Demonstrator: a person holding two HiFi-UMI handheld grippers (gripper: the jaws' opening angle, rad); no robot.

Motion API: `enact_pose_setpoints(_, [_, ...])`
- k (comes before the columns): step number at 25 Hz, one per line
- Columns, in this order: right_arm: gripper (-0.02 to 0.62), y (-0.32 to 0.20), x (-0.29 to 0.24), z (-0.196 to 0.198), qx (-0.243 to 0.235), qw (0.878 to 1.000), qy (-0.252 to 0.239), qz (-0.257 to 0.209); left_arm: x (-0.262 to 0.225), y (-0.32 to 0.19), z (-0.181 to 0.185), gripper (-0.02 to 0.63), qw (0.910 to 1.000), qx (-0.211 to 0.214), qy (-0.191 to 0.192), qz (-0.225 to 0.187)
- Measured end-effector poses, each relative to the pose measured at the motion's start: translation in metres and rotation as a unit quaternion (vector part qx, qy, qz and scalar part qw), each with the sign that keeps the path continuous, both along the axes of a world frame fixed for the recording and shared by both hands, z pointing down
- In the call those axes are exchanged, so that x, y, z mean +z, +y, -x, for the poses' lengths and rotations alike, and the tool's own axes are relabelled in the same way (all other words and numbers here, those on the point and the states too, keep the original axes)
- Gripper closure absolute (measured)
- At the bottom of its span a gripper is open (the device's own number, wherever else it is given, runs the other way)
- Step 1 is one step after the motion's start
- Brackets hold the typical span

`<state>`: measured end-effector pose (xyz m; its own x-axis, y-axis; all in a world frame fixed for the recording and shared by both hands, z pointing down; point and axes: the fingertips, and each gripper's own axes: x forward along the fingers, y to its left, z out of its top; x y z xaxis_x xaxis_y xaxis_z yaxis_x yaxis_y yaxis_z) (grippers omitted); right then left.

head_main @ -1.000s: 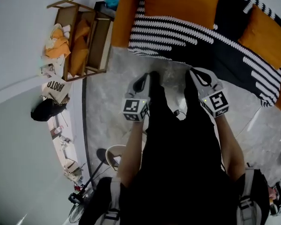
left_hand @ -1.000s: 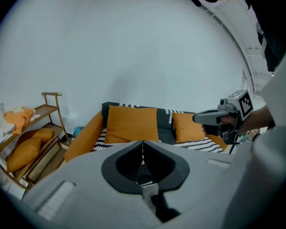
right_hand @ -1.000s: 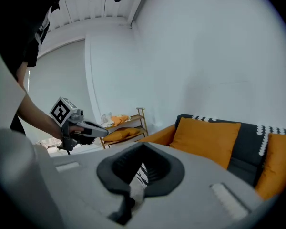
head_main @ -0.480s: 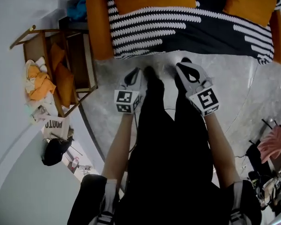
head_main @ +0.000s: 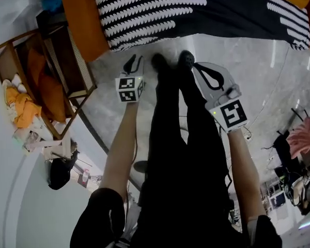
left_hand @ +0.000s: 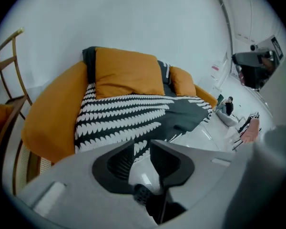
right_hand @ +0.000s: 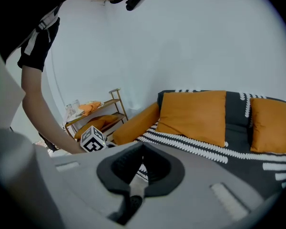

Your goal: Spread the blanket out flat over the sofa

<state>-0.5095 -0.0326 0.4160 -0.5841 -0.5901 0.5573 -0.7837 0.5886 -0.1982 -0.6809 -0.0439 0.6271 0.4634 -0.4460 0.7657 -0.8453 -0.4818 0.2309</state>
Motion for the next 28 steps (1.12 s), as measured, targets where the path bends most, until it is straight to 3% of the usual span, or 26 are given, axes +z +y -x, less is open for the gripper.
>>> enact_pose_setpoints(5, [0.592, -0.003, 0.035, 0.002, 0.016, 1.000, -0.013, 0.014, 0.074, 0.000, 0.012, 0.492, 0.9991, -0.027, -0.020, 0.027])
enact_pose_setpoints(8, [0.592, -0.007, 0.051, -0.002, 0.022, 0.999, -0.019, 0.026, 0.102, -0.005, 0.012, 0.491, 0.9962, -0.072, -0.008, 0.050])
enact_pose_setpoints(12, [0.592, -0.015, 0.069, -0.005, 0.018, 0.999, -0.016, 0.034, 0.131, -0.019, 0.016, 0.489, 0.9870, -0.143, 0.012, 0.073])
enact_pose_setpoints(19, [0.592, -0.014, 0.083, -0.007, 0.017, 0.999, -0.013, 0.042, 0.163, -0.035, 0.018, 0.479, 0.9665, -0.224, 0.054, 0.113])
enact_pose_setpoints(23, [0.592, -0.006, 0.093, -0.005, 0.020, 0.998, -0.014, 0.053, 0.176, -0.036, 0.019, 0.480, 0.9616, -0.238, 0.060, 0.124])
enact_pose_setpoints(28, [0.592, -0.009, 0.097, -0.009, 0.022, 0.998, -0.011, 0.061, 0.184, -0.044, 0.015, 0.496, 0.9640, -0.225, 0.044, 0.134])
